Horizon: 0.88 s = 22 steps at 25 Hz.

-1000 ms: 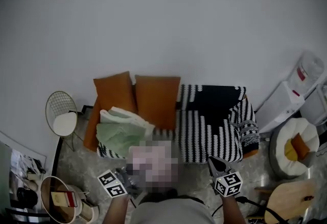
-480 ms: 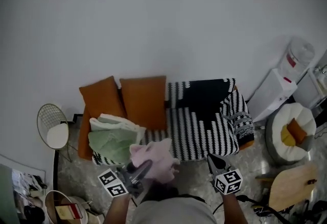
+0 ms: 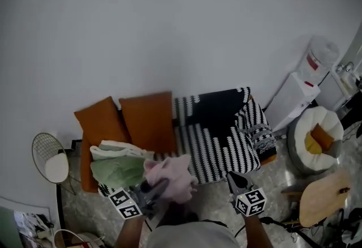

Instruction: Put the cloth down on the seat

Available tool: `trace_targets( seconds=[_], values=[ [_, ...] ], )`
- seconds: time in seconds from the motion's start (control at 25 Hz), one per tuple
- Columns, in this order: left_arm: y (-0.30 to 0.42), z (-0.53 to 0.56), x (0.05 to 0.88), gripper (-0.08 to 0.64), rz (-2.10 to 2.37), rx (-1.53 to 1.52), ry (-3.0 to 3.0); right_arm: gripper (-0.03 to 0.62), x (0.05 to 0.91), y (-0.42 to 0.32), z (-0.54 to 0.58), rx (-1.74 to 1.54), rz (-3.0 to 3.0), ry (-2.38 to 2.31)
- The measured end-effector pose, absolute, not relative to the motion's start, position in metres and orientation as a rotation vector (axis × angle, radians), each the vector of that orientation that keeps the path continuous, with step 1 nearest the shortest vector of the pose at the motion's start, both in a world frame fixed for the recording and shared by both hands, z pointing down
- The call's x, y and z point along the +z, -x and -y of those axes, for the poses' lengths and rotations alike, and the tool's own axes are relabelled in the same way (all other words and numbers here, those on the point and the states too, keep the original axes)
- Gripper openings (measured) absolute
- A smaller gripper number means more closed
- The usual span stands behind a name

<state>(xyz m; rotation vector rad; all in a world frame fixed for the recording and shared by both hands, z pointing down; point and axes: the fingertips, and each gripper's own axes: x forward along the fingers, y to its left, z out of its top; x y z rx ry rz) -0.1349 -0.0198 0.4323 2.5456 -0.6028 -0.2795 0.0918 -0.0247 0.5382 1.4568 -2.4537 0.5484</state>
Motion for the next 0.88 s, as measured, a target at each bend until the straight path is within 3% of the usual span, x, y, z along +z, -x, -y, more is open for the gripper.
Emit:
trace_targets(
  seconds=[0.88],
  values=[
    [0.155, 0.202, 0.428, 0.046, 0.284, -0.2, -2.583, 0.006, 0.522, -0.042, 0.159, 0.539, 2.306, -1.671]
  ],
)
